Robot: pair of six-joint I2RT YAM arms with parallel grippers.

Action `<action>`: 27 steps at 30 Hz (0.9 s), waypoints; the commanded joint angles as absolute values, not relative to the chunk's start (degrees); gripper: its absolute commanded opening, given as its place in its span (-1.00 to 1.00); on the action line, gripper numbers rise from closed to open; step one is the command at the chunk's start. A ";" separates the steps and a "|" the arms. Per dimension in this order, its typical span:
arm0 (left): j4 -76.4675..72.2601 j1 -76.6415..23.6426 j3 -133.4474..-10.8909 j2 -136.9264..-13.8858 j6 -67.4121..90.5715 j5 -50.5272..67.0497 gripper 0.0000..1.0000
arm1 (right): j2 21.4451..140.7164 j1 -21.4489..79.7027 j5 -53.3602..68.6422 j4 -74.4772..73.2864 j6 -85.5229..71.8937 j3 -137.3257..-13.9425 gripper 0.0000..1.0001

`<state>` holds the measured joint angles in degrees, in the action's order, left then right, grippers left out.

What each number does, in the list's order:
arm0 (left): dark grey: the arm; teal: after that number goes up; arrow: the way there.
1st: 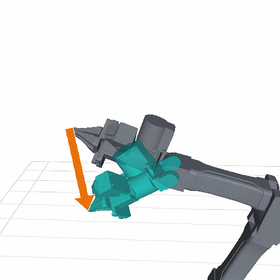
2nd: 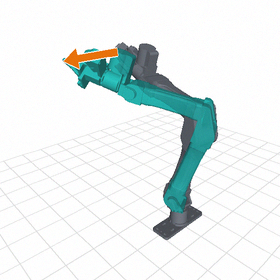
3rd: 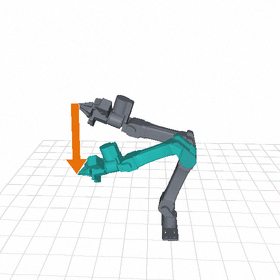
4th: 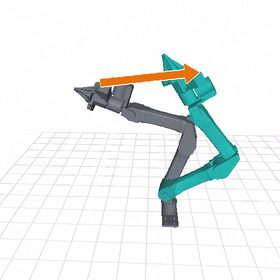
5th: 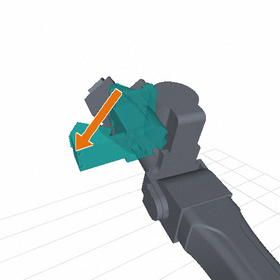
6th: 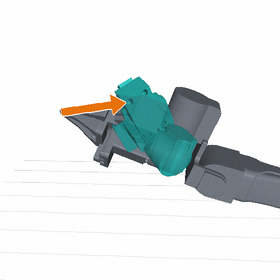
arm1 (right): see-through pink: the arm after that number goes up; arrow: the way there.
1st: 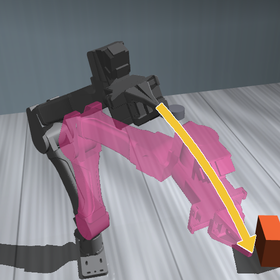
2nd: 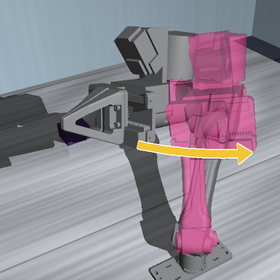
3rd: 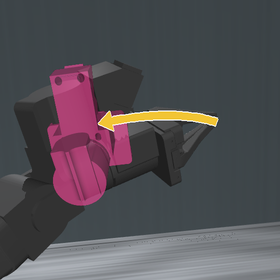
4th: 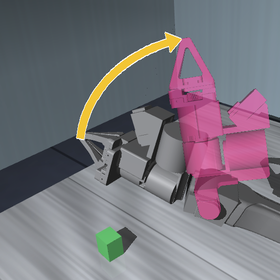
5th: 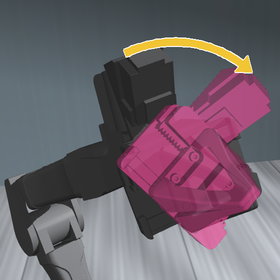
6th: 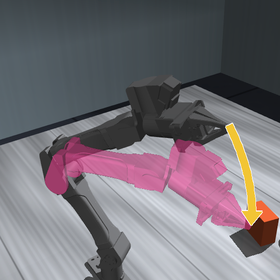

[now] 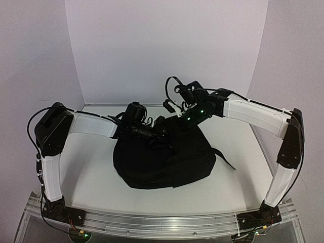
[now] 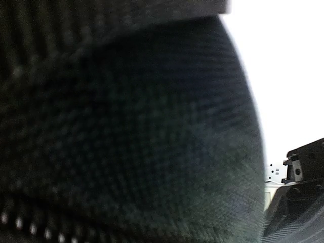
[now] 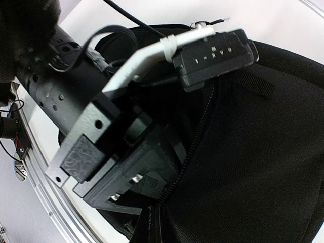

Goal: Pack the student bag
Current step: Place the stationery in the student bag.

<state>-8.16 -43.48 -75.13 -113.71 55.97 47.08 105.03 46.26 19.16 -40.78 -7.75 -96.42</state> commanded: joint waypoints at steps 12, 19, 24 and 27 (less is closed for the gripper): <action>-25.58 -44.12 -66.72 -108.61 62.91 42.20 -1.00 | 103.57 46.79 21.72 -36.44 -7.82 -98.34 -1.00; -40.21 -44.36 -58.97 -107.76 69.92 31.76 -0.99 | 103.97 46.87 22.14 -36.38 -8.46 -98.81 -1.00; -49.10 -45.52 -59.51 -111.94 73.47 27.63 -0.99 | 104.52 46.86 22.65 -36.36 -8.96 -99.39 -1.00; -53.91 -45.79 -60.36 -114.30 74.80 25.59 -0.99 | 104.74 46.85 23.11 -36.41 -9.28 -99.55 -1.00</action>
